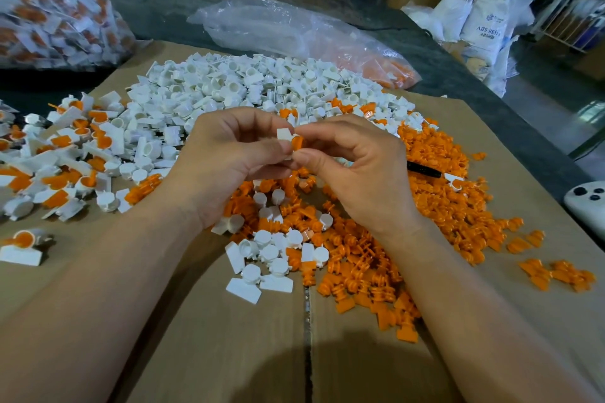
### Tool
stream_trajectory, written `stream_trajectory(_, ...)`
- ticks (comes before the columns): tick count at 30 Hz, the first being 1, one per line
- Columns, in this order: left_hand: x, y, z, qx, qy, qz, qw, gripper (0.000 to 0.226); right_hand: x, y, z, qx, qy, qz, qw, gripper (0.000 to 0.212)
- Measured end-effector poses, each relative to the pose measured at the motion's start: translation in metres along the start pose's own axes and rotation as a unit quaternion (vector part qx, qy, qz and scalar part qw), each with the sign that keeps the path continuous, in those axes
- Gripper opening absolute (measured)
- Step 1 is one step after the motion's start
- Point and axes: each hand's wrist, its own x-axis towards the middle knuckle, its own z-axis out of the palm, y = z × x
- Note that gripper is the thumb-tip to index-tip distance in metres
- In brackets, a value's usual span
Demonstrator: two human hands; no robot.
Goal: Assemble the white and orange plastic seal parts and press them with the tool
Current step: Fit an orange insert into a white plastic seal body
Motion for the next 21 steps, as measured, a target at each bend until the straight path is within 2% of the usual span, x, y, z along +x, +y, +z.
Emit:
stream_trajectory(8,0.0007,0.0007,-0.0016,0.005,0.006,-0.008,1.000,0.023,0.0001,0.0018,-0.0001,-0.024,0.007,-0.026,0.999,0.029)
stream_trajectory(12,-0.0001,-0.0001,-0.0001,0.016,0.008,-0.008,1.000,0.013,-0.0001,0.0028,-0.0004,-0.036,0.005,-0.033,0.999,0.029)
stream_trajectory(21,-0.0006,0.0008,0.0030,0.026,0.028,0.012,0.999,0.031,-0.0009,0.0023,-0.0005,-0.011,-0.006,-0.019,1.000,0.029)
